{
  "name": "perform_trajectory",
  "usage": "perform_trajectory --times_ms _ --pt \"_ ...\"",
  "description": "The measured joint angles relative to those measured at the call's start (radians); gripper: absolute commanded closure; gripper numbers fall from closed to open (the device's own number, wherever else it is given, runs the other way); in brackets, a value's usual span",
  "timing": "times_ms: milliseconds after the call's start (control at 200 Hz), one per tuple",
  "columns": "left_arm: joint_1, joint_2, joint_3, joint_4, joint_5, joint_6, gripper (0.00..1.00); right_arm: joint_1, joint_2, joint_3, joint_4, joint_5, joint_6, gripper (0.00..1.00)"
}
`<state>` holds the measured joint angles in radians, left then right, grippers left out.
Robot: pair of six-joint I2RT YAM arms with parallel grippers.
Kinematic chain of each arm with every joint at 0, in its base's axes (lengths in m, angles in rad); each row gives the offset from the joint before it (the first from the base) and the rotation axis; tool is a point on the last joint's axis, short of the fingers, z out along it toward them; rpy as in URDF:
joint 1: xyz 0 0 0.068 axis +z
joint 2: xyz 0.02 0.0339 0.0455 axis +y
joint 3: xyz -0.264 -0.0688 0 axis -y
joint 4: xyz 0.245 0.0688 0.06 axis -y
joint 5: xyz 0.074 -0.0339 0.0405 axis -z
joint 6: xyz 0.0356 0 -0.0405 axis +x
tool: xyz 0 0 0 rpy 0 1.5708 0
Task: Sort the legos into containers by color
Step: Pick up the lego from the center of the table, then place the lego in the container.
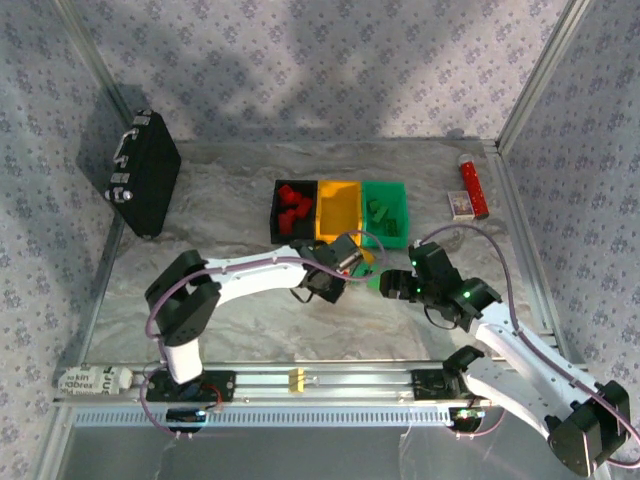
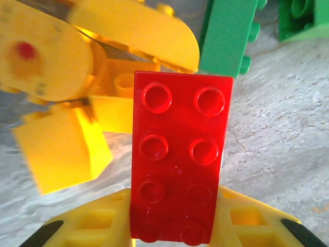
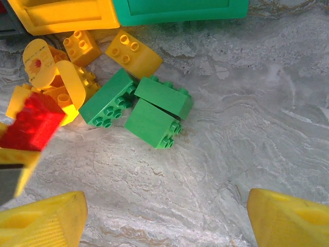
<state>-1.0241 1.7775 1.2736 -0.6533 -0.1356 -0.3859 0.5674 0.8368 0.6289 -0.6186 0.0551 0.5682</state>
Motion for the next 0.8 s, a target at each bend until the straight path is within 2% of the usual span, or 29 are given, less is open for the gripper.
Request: perform_trajectory --times_ms 95,240,450,700,735,760,800 --pt "0.06 -0.052 0.017 -0.016 0.0 0.012 0.7 -0.002 0.002 0.0 0.0 -0.003 0.0 0.17" --pt "0.199 -0.11 0.073 -0.031 -0.004 0.038 0.7 -0.003 0.014 0.0 0.0 -0.01 0.0 0.17" --pt "0.374 -0.124 0.141 -0.031 0.012 0.063 0.7 -0.003 0.026 0.0 0.001 -0.02 0.0 0.17" --pt "0.457 -0.013 0.24 -0.028 0.032 0.091 0.7 -0.002 0.042 0.0 0.001 -0.033 0.0 0.17" --pt "0.463 0.012 0.259 -0.028 0.035 0.096 0.67 -0.002 0.041 0.0 0.001 -0.034 0.0 0.17" --pt "0.467 0.029 0.272 -0.028 0.038 0.099 0.61 -0.002 0.041 0.0 0.001 -0.034 0.0 0.17" --pt "0.472 0.053 0.288 -0.027 0.039 0.106 0.41 -0.002 0.041 0.0 0.001 -0.034 0.0 0.17"
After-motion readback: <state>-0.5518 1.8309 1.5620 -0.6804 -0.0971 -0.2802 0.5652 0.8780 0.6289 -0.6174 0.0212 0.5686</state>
